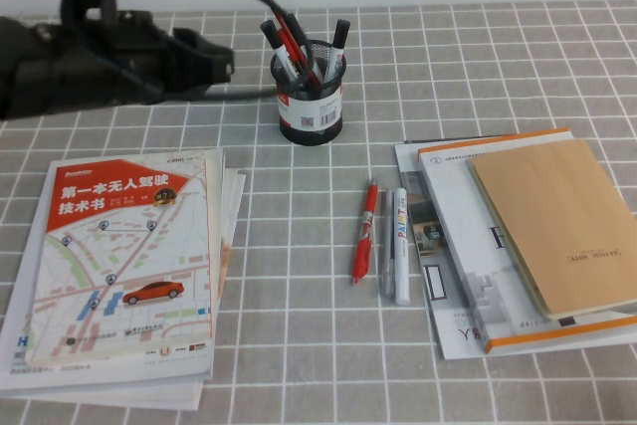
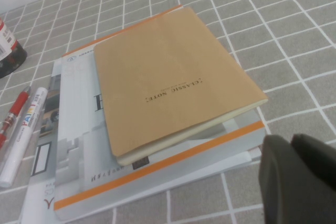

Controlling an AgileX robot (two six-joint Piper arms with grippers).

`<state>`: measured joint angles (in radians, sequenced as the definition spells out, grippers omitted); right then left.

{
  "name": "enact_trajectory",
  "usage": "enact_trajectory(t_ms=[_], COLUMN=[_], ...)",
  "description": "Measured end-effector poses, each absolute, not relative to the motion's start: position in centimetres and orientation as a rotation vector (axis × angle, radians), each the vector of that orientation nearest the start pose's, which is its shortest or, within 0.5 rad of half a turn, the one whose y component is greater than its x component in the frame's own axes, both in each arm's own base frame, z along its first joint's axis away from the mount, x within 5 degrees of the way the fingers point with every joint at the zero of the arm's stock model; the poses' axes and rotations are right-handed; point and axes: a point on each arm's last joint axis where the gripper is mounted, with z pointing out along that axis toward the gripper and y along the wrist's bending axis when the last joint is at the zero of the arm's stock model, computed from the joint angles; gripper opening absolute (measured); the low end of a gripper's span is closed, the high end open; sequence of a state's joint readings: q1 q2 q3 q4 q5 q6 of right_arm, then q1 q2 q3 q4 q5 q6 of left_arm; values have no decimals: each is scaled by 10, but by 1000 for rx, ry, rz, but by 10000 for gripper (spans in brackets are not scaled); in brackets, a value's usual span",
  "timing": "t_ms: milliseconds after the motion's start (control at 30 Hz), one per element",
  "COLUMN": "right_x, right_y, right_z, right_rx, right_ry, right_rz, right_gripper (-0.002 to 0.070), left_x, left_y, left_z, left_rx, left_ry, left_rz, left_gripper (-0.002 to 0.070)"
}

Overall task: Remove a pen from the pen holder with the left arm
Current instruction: 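Take a marker out of the pen holder and lay it on the table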

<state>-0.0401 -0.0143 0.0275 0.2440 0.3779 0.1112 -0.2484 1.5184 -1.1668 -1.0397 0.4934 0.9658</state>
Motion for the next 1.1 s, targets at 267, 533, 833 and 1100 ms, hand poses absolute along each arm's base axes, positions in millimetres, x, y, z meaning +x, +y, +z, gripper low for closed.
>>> enact_trajectory(t_ms=[267, 533, 833, 1100], right_x=[53, 53, 53, 53], right_y=[6, 6, 6, 6], right_z=[172, 172, 172, 172], right_rx=[292, 292, 292, 292], right_ry=[1851, 1851, 1851, 1851], right_rz=[289, 289, 289, 289], right_gripper=[-13, -13, -13, -13], left_x=[387, 438, 465, 469], left_y=[-138, -149, -157, -161], left_z=[296, 281, 252, 231], left_rx=[398, 326, 274, 353], left_ry=[2060, 1981, 1928, 1936], left_rz=[-634, -650, -696, -673], left_gripper=[356, 363, 363, 364])
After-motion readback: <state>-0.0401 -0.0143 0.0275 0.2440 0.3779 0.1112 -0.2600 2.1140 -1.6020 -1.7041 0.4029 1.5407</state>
